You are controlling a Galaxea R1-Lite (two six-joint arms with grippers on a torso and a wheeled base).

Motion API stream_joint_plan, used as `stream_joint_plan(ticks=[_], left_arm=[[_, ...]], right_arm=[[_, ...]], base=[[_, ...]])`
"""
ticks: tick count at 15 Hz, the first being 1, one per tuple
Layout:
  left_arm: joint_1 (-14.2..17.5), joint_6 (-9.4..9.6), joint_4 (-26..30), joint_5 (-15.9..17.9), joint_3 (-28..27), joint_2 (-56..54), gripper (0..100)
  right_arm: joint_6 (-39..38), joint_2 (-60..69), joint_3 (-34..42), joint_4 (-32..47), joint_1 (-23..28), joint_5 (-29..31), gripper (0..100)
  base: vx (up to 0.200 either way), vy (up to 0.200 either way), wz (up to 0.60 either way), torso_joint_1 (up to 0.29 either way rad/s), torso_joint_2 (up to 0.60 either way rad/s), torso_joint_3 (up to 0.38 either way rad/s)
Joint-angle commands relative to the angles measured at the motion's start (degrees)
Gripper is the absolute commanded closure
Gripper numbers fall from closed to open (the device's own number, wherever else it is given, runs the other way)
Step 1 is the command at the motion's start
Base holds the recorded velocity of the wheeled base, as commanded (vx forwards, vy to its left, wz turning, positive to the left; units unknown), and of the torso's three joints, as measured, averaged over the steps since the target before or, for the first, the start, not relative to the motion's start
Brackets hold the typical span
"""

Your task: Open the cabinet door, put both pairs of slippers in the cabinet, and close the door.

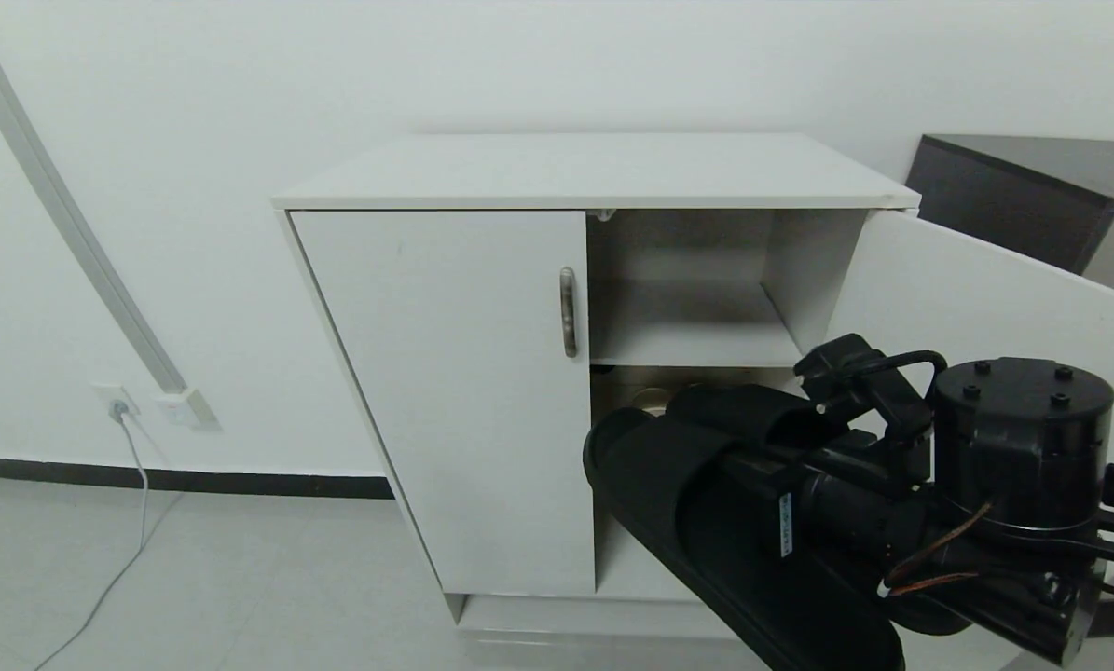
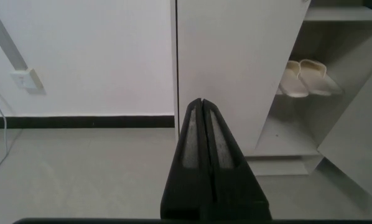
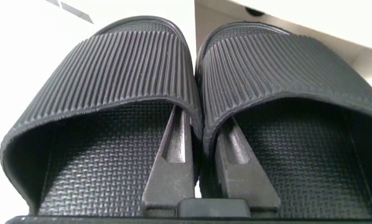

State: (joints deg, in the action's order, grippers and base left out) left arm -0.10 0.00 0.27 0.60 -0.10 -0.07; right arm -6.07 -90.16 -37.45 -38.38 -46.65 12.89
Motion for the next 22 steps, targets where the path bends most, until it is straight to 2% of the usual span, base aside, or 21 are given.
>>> stream_joint_plan(ticks=[1, 8, 18, 22], left_arm=[[0.0, 0.00, 0.0, 0.0, 0.0, 0.1, 100], [0.0, 0.09, 0.0, 0.0, 0.0, 0.1, 100], [0.0, 0.00, 0.0, 0.0, 0.0, 0.1, 100], [0.0, -0.09, 0.0, 0.0, 0.0, 0.1, 100]], right_arm=[[0.0, -0.3, 0.0, 0.0, 0.0, -0.1, 100], [0.1, -0.4, 0.5, -0.1, -0.3, -0.1, 100], [2.0, -2.0, 2.8, -5.8, -1.3, -0.8, 100], [2.5, -4.6, 3.6, -10.9, -1.9, -0.6, 100]], base=[[0.000, 0.000, 0.00, -0.085, 0.47, 0.359], [0.000, 0.000, 0.00, -0.030, 0.37, 0.335], [0.000, 0.000, 0.00, 0.000, 0.01, 0.008], [0.000, 0.000, 0.00, 0.000, 0.00, 0.000]])
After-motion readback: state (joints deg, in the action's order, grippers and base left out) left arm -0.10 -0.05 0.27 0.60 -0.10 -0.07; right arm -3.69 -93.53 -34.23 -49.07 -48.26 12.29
